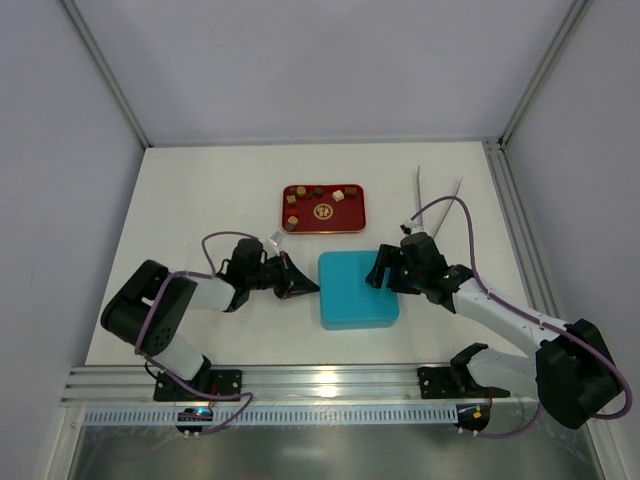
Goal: Pack the chocolate
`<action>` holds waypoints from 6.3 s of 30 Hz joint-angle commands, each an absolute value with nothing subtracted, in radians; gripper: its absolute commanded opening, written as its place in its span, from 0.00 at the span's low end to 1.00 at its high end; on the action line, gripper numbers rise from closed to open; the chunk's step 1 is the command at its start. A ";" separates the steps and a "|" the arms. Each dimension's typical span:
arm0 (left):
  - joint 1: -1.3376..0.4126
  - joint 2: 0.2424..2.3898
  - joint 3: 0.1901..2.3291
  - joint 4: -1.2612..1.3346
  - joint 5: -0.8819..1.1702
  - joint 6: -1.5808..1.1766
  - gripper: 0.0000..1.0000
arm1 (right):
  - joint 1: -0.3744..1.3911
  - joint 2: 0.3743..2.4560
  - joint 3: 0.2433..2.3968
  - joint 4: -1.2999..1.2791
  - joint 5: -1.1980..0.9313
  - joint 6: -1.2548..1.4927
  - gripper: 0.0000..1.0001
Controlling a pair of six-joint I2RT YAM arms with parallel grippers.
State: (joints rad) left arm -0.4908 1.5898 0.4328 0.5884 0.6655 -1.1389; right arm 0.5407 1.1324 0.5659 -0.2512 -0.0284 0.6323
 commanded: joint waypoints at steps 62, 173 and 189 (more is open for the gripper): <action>-0.356 1.448 0.370 0.500 0.618 -1.103 0.00 | 0.552 1.124 0.571 -0.127 -0.173 0.683 0.80; -0.356 1.267 0.563 0.003 0.468 -0.856 0.34 | 0.647 1.307 0.683 -0.287 0.031 0.615 0.81; -0.377 1.347 0.695 -0.057 0.480 -0.784 0.50 | 0.647 1.321 0.689 -0.282 0.029 0.614 0.81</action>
State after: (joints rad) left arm -0.3679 1.3308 0.6479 -0.0441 0.4801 -0.8207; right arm 0.6399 1.2961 0.6796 -0.2401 -0.0090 0.6376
